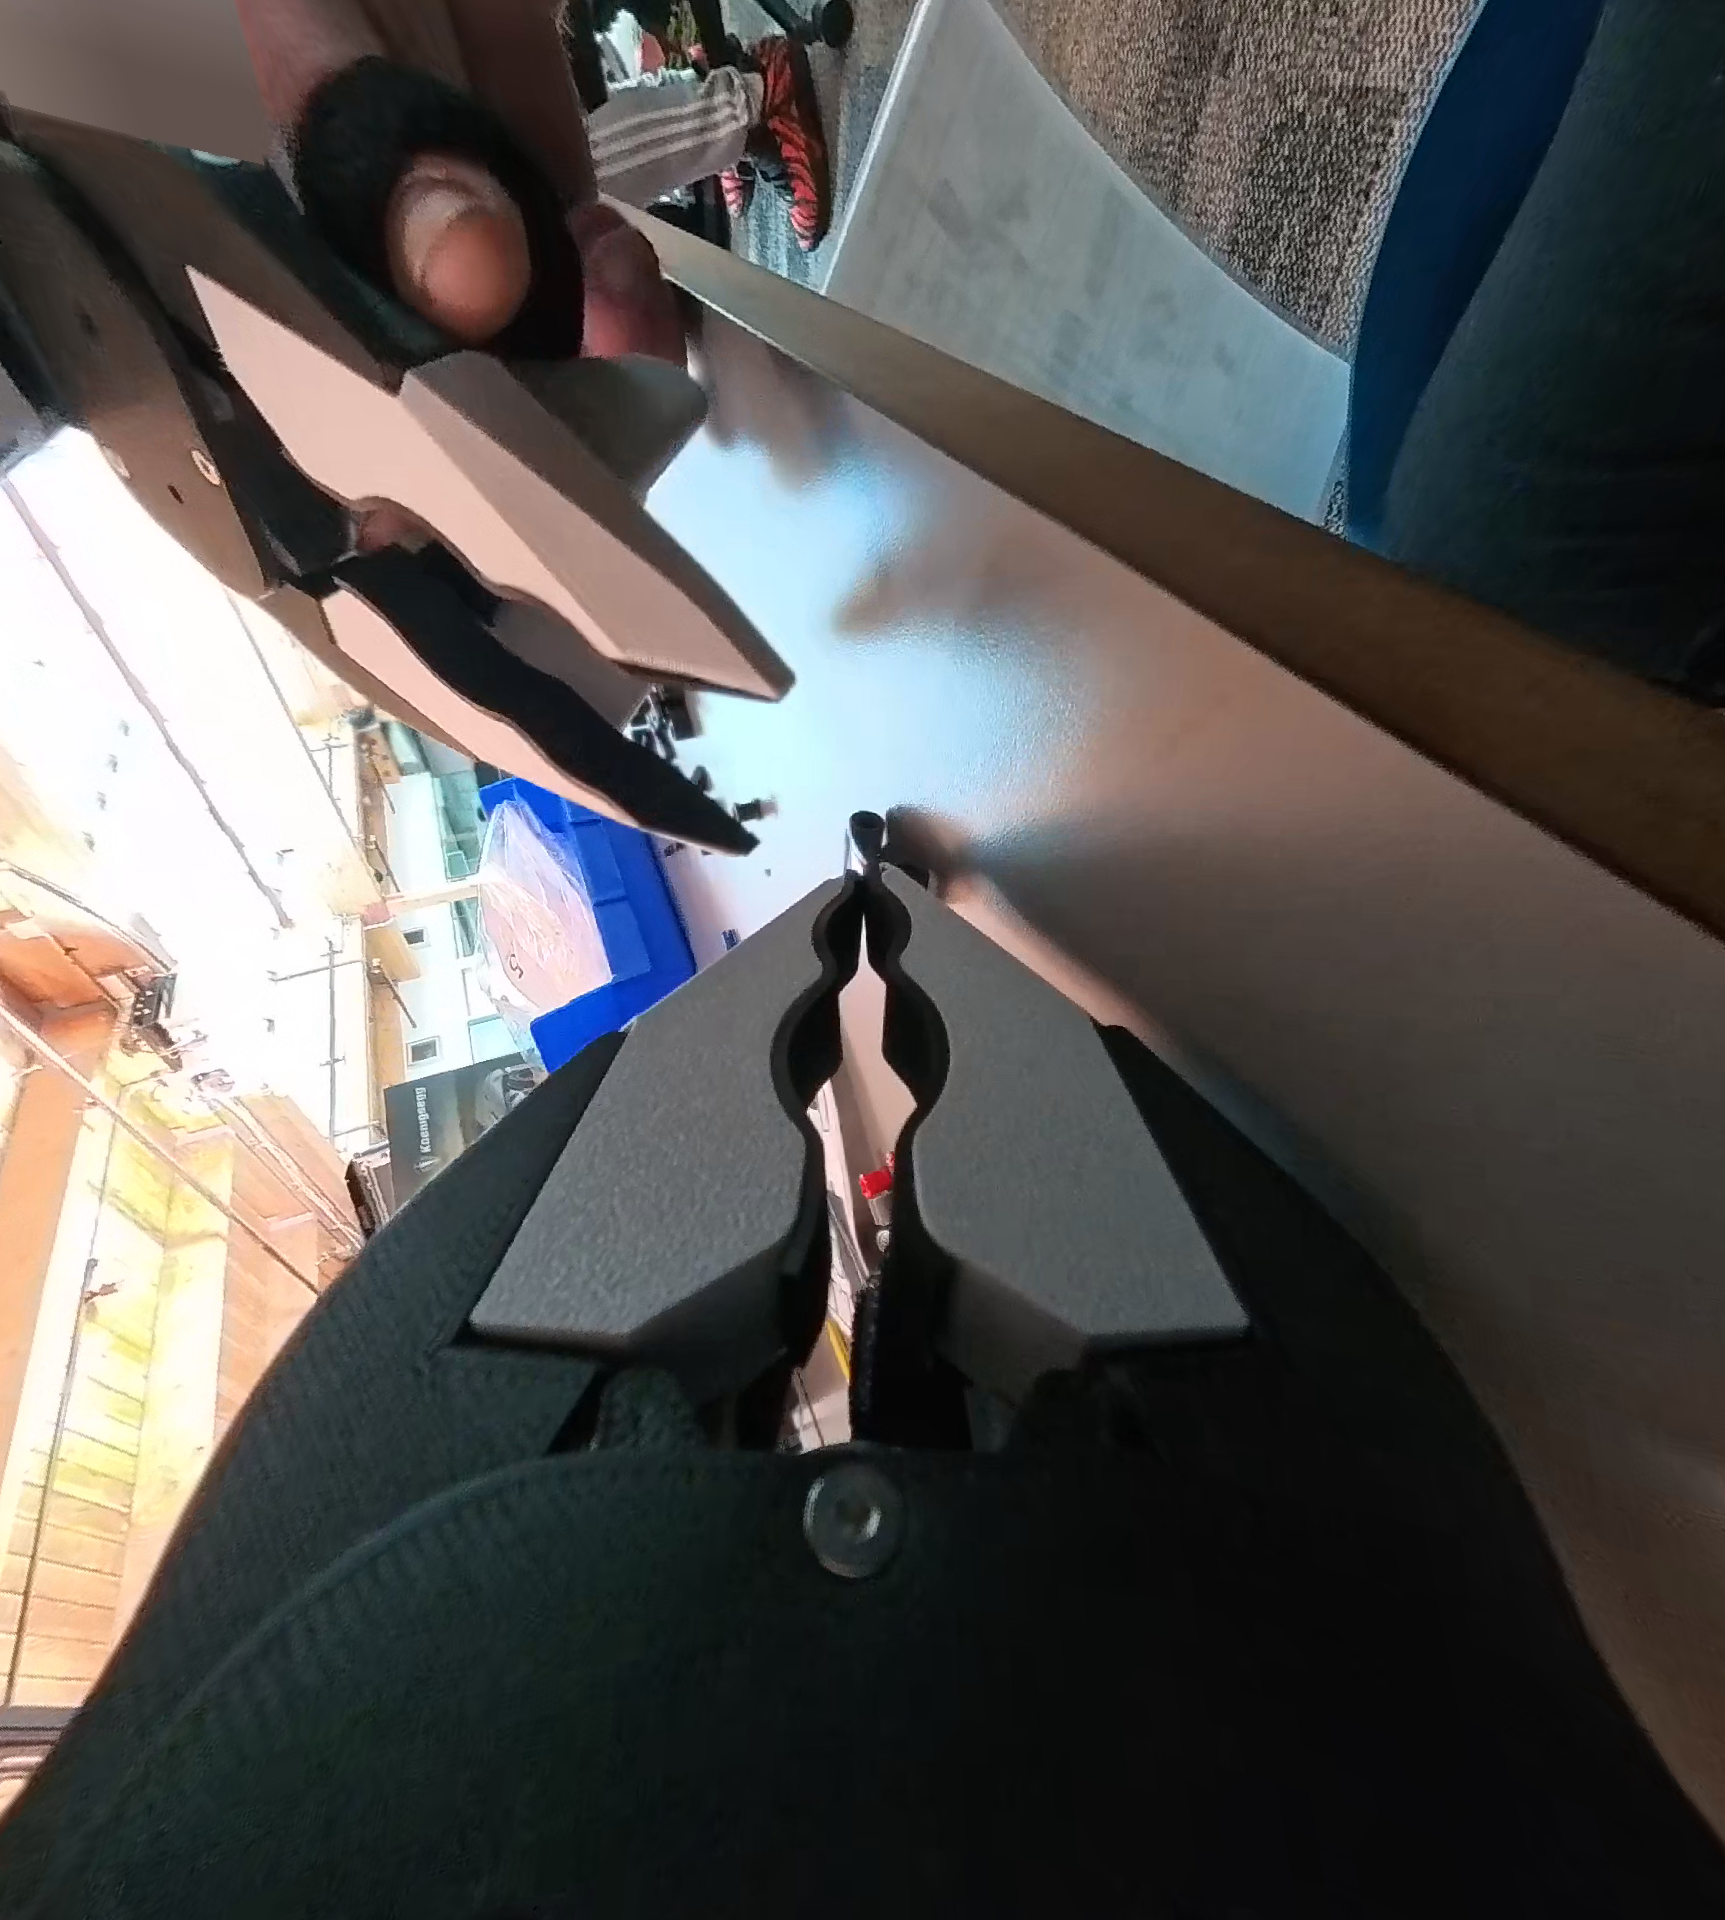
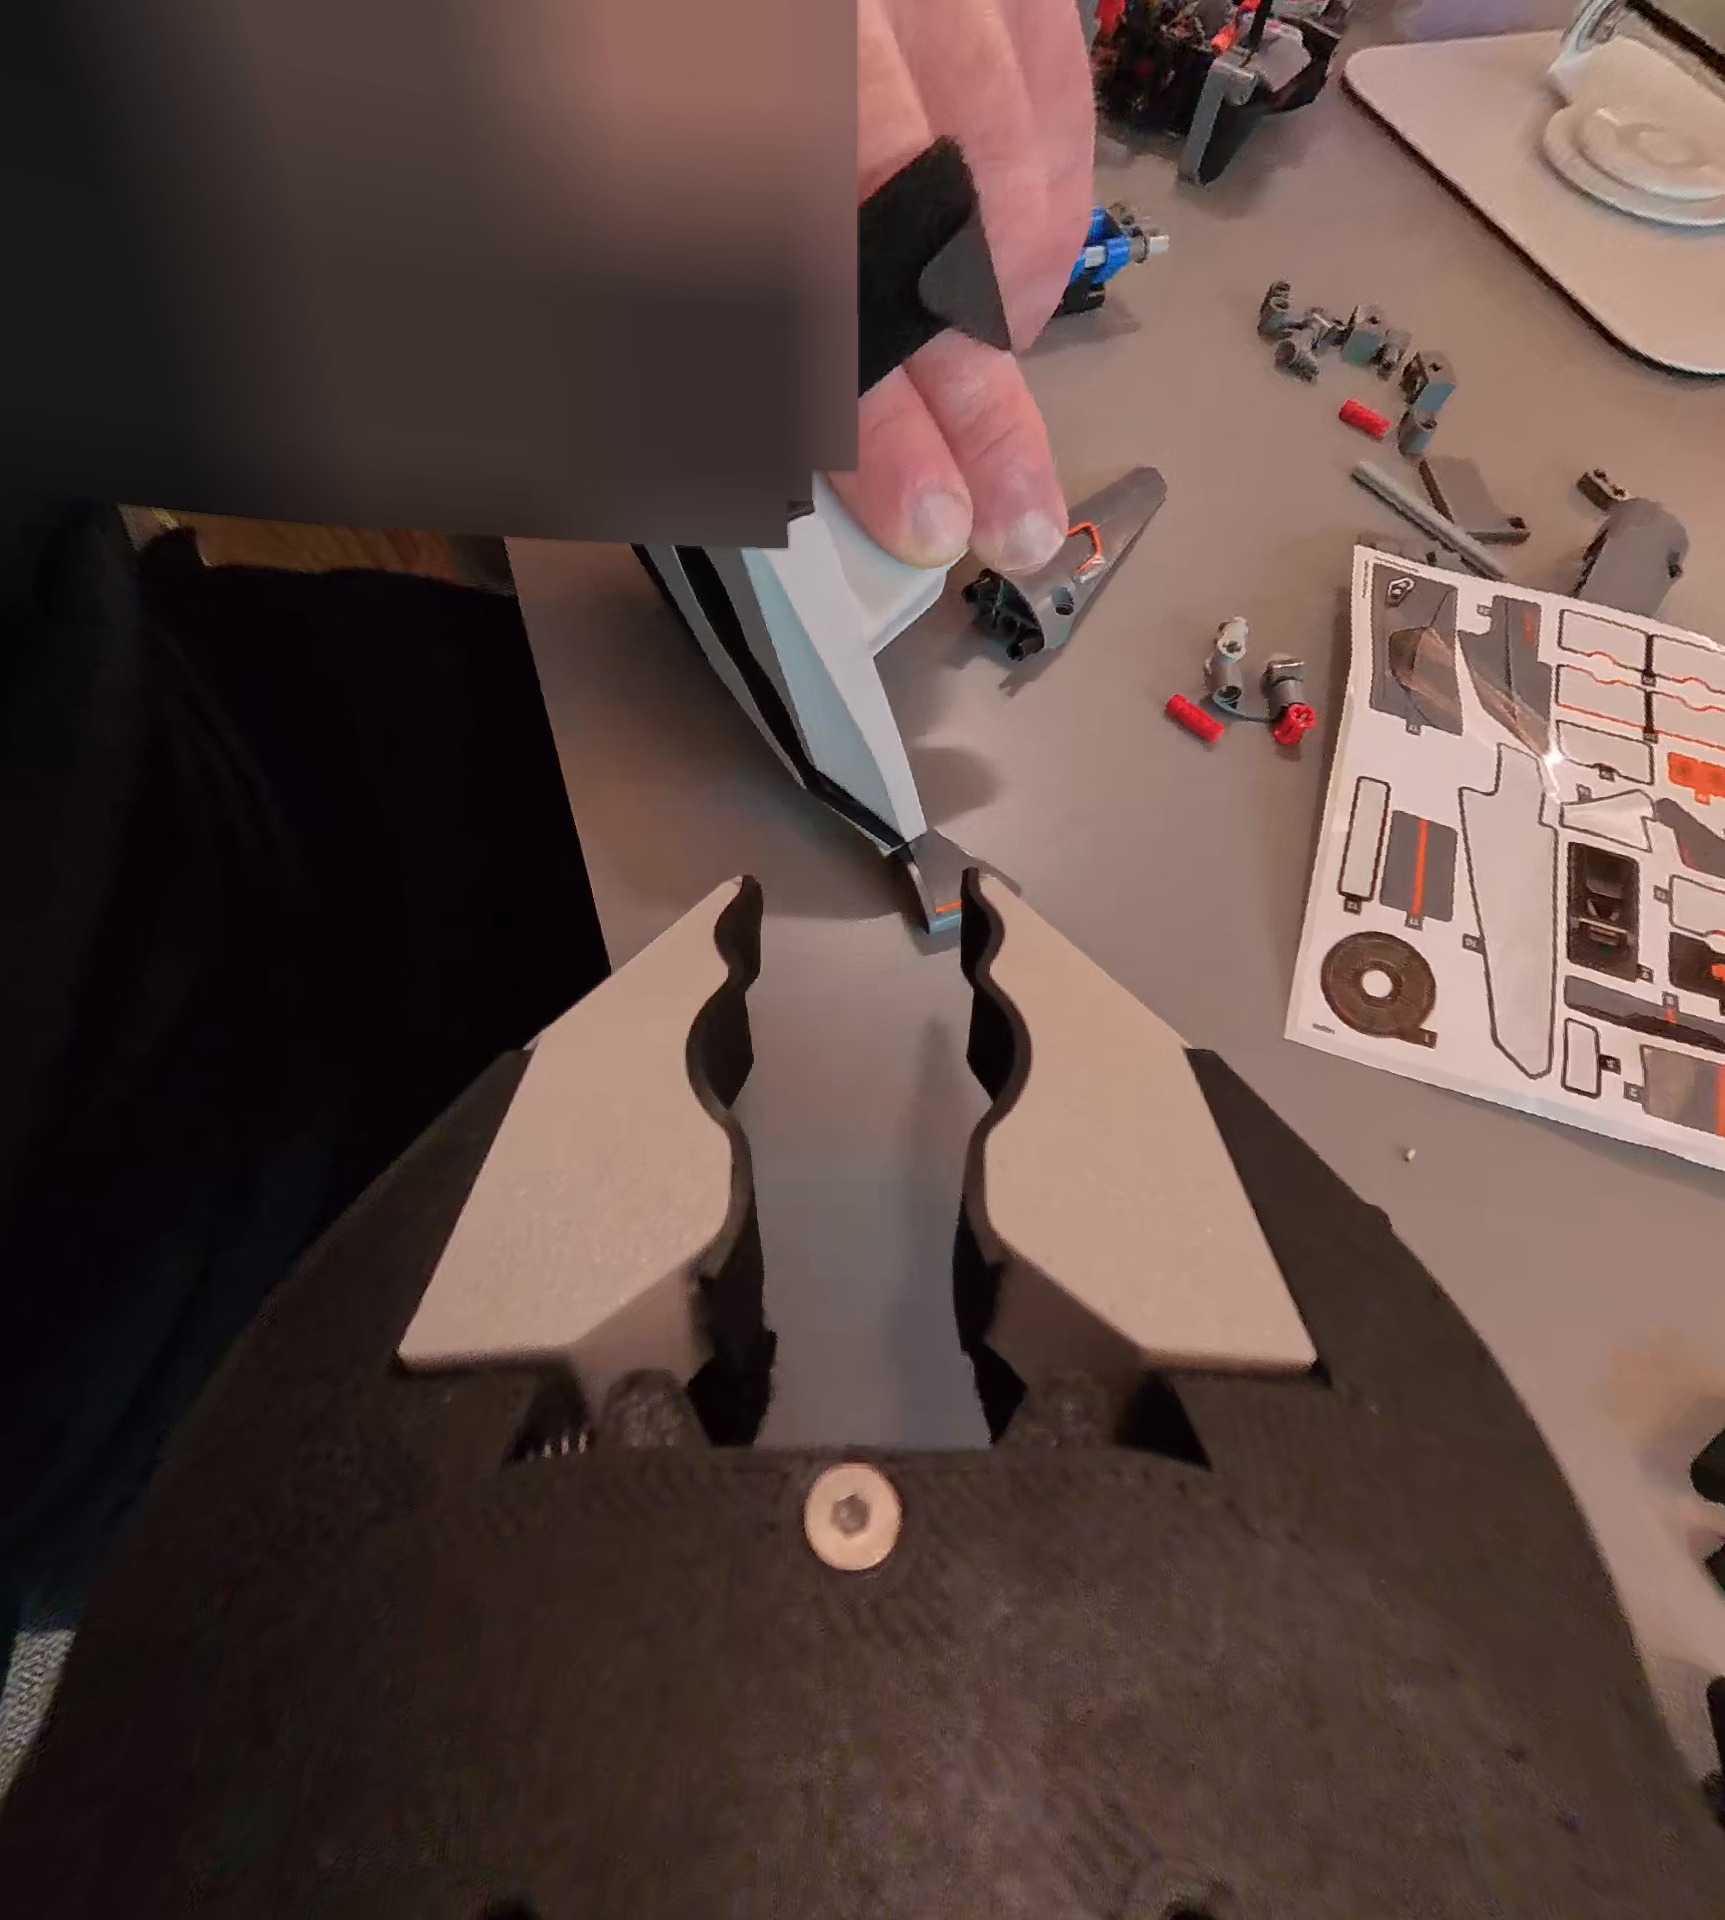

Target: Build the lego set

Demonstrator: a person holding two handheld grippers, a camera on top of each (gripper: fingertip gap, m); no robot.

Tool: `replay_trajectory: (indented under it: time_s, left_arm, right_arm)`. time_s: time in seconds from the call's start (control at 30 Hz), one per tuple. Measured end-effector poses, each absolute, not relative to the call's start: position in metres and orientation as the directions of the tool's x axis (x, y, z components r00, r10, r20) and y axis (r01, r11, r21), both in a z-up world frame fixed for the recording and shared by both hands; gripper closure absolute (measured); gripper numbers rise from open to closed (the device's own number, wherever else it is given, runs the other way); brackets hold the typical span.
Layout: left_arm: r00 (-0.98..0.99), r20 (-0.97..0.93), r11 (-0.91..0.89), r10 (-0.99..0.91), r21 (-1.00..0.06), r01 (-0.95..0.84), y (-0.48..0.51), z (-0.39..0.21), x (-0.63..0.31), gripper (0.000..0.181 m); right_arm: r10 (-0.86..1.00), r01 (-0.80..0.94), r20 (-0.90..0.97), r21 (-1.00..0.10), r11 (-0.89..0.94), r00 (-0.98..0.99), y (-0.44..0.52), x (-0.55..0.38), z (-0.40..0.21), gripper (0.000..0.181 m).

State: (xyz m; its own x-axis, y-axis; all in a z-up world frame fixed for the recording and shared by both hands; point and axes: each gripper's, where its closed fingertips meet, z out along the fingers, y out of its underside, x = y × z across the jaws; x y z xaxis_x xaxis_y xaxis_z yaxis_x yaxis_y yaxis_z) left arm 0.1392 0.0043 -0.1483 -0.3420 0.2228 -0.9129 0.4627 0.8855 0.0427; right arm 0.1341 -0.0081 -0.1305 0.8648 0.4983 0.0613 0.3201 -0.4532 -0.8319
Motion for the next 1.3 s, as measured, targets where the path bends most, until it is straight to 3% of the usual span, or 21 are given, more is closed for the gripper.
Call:
replay_trajectory:
  time_s: [0.2, 0.33, 0.53, 1.1, 1.2, 1.3]
  left_arm:
    - [-0.345, -0.912, 0.887, 0.222, 0.042, 0.461, 0.004, -0.148, 0.14, 0.181]
    - [-0.346, -0.912, 0.886, 0.222, 0.04, 0.461, 0.003, -0.149, 0.14, 0.181]
    - [-0.348, -0.912, 0.887, 0.218, 0.037, 0.46, 0.004, -0.149, 0.14, 0.181]
    - [-0.348, -0.911, 0.889, 0.221, 0.042, 0.456, 0.005, -0.149, 0.141, 0.181]
    - [-0.344, -0.915, 0.893, 0.213, 0.039, 0.449, 0.006, -0.147, 0.142, 0.181]
    - [-0.348, -0.911, 0.888, 0.22, 0.039, 0.459, 0.004, -0.148, 0.14, 0.181]
  right_arm:
    - [0.461, 0.284, 0.03, -0.823, -0.492, 0.887, 0.005, 0.148, -0.131, 0.151]
    - [0.474, 0.196, -0.09, -0.832, -0.519, 0.876, 0.013, 0.153, -0.126, 0.153]
    - [0.474, 0.248, -0.072, -0.778, -0.577, 0.877, 0.019, 0.158, -0.144, 0.161]
    - [0.521, 0.256, -0.116, -0.769, -0.586, 0.845, 0.019, 0.149, -0.145, 0.167]
    - [0.528, 0.268, -0.118, -0.757, -0.595, 0.841, 0.018, 0.147, -0.148, 0.181]
    - [0.524, 0.313, -0.081, -0.721, -0.618, 0.848, 0.019, 0.148, -0.155, 0.181]
